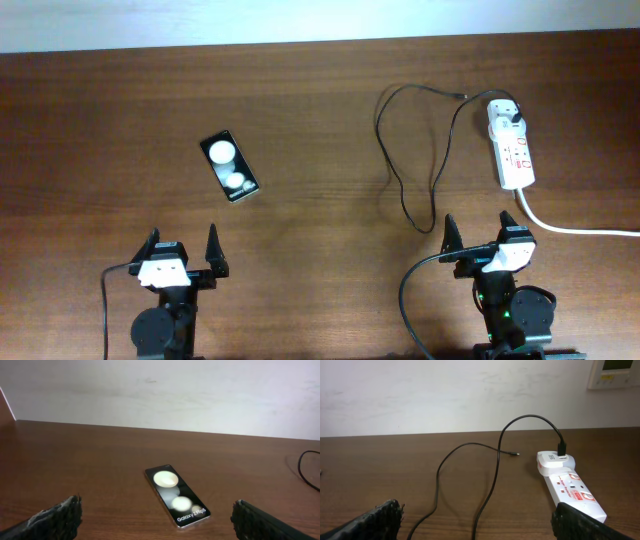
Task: Plug charger to phone and switch on socket
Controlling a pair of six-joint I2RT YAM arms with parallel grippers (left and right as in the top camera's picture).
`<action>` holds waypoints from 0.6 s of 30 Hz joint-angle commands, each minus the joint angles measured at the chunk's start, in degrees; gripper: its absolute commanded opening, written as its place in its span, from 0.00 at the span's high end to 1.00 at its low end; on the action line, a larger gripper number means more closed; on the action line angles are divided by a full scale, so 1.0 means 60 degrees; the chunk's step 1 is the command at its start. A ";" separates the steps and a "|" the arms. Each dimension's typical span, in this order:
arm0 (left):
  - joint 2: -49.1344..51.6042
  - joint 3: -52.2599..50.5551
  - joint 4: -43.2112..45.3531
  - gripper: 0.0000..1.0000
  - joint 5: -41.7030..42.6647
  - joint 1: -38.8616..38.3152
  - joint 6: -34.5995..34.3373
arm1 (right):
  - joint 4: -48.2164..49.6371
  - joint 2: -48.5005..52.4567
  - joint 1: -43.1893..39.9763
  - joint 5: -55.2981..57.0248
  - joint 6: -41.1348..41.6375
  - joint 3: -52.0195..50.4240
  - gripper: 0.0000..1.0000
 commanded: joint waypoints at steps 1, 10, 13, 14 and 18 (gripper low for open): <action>-0.0004 -0.0055 -0.0022 0.01 -0.0033 -0.0029 0.0117 | -0.0044 -0.0062 0.0084 0.0047 -0.0040 -0.0051 0.01; 0.0168 0.1286 -0.0273 0.01 0.0226 -0.0029 0.0109 | -0.0044 -0.0062 0.0084 0.0044 -0.0040 -0.0051 0.01; 0.1406 0.3311 -0.1155 0.01 0.0229 -0.0029 0.0106 | -0.0044 -0.0062 0.0084 0.0044 -0.0040 -0.0051 0.01; 0.1967 0.4007 -0.1483 0.01 0.0233 -0.0029 0.0109 | -0.0044 -0.0062 0.0084 0.0044 -0.0040 -0.0051 0.01; 0.4685 0.6951 -0.3377 0.01 0.0474 -0.0029 0.0007 | -0.0044 -0.0062 0.0084 0.0047 -0.0040 -0.0051 0.01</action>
